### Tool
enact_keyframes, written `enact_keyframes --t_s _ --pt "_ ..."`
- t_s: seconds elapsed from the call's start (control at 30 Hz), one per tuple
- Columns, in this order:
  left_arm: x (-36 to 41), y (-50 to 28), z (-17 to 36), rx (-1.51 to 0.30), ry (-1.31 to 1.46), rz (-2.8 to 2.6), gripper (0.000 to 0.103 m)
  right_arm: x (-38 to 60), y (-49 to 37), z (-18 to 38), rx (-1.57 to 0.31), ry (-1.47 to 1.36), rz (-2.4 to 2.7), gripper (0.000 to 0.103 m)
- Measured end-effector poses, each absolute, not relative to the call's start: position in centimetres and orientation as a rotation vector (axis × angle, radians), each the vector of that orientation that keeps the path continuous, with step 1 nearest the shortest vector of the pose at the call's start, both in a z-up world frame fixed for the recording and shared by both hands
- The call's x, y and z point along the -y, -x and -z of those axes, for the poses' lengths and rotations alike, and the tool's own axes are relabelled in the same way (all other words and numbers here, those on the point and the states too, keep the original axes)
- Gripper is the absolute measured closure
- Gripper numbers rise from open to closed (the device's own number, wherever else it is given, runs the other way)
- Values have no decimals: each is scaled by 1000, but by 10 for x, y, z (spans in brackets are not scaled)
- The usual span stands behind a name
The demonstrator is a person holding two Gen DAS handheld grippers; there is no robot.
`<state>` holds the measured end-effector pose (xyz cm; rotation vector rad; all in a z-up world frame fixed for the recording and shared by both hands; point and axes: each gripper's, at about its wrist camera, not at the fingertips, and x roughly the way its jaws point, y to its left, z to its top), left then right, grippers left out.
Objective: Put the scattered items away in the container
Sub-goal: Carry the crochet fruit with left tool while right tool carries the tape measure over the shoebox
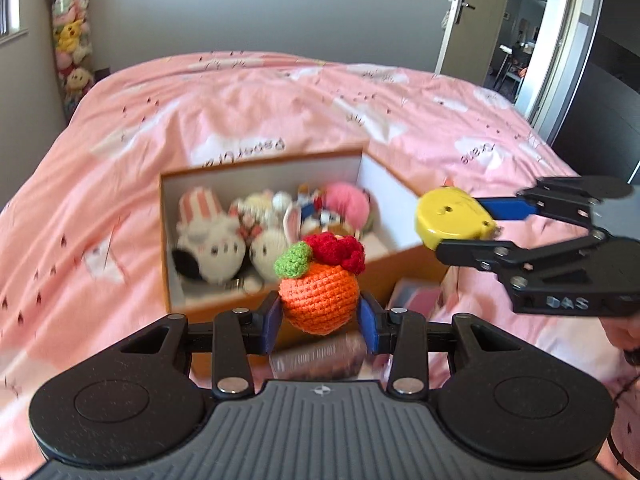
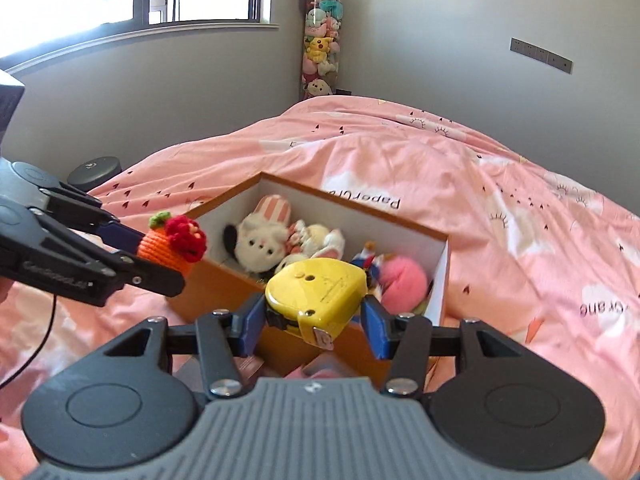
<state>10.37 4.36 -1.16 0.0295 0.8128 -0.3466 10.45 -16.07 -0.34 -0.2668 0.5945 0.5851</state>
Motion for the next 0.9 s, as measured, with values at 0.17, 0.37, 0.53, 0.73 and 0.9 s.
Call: enact_keyframes --t_s 0.17,0.37,0.53,0.73,0.9 --pt "-37 -134 8 -816 -54 371 57 147 -159 4 -669 352 -569 48" --pt "-32 -169 19 -862 -31 399 57 131 -215 38 -841 469 -568 48" --pt "-30 -188 28 -888 -27 406 57 112 -243 69 -933 647 -566 48" --pt "-30 -207 38 -926 -3 428 57 94 -260 91 -995 811 -603 48" --pt "-31 -218 45 -949 14 437 57 84 -269 107 -1031 915 -613 48"
